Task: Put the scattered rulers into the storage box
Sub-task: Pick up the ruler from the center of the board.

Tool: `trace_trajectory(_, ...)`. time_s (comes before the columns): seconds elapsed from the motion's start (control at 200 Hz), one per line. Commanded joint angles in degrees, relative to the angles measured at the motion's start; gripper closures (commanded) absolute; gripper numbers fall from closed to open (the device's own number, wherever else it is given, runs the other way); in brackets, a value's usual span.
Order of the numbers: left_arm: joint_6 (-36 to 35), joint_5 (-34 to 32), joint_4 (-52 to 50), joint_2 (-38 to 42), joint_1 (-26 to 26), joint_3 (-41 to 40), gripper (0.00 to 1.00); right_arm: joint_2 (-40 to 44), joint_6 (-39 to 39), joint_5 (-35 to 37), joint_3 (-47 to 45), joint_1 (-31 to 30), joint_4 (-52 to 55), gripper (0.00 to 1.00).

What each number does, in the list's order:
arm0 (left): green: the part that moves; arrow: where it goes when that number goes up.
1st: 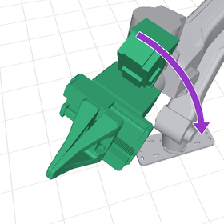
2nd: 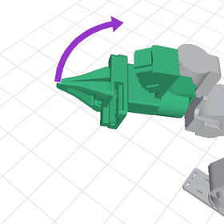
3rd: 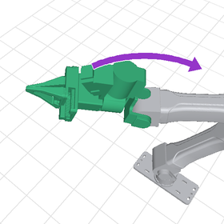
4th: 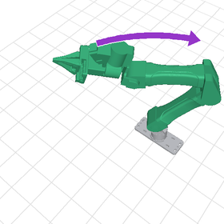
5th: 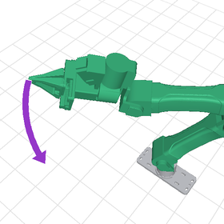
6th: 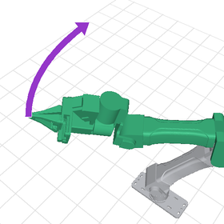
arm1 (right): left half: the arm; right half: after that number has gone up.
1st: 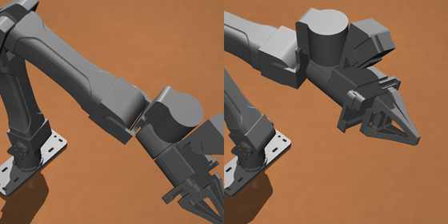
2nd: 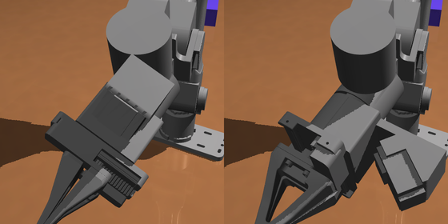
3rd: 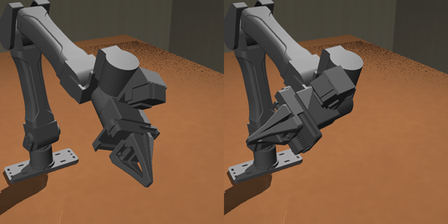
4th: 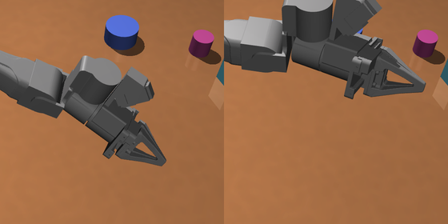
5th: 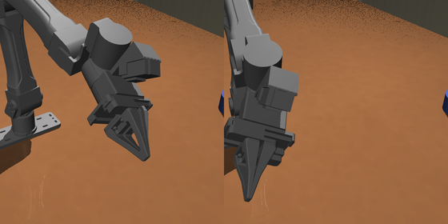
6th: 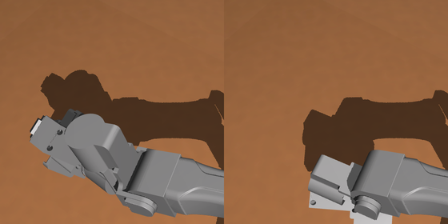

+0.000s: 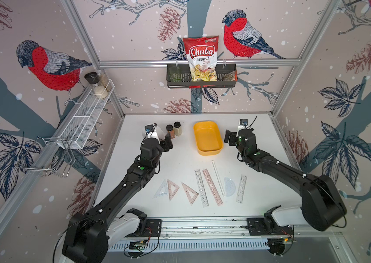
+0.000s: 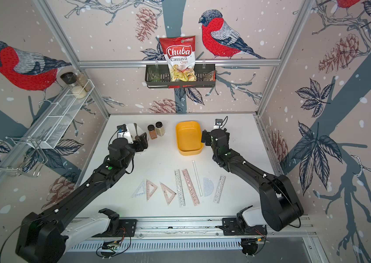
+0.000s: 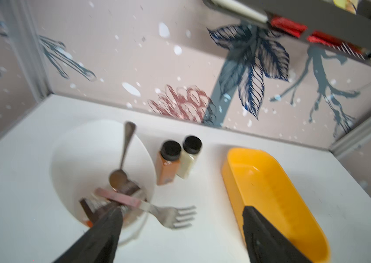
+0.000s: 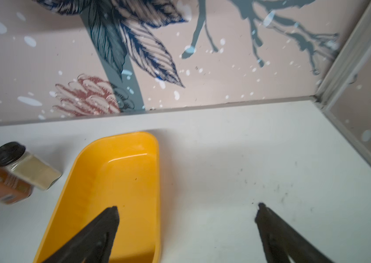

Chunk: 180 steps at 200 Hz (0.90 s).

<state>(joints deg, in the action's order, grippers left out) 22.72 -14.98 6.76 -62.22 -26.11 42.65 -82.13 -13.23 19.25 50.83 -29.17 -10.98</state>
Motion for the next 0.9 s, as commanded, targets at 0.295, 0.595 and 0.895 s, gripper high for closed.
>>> trace_trajectory(0.295,10.3,9.6,-19.8,-23.9,-14.2,29.1,0.2,-12.7,-3.1,-26.9,13.2,5.6,13.4,0.2)
trace_trajectory(0.595,12.3,18.8,-25.1,-42.3,-9.9,40.6,0.3,-21.2,-1.8,-29.1,18.6,7.7,14.9,0.3)
trace_trajectory(0.895,11.5,19.9,-25.1,-49.4,-6.9,43.2,0.31,-25.9,-1.6,-30.9,21.0,7.8,14.8,0.41)
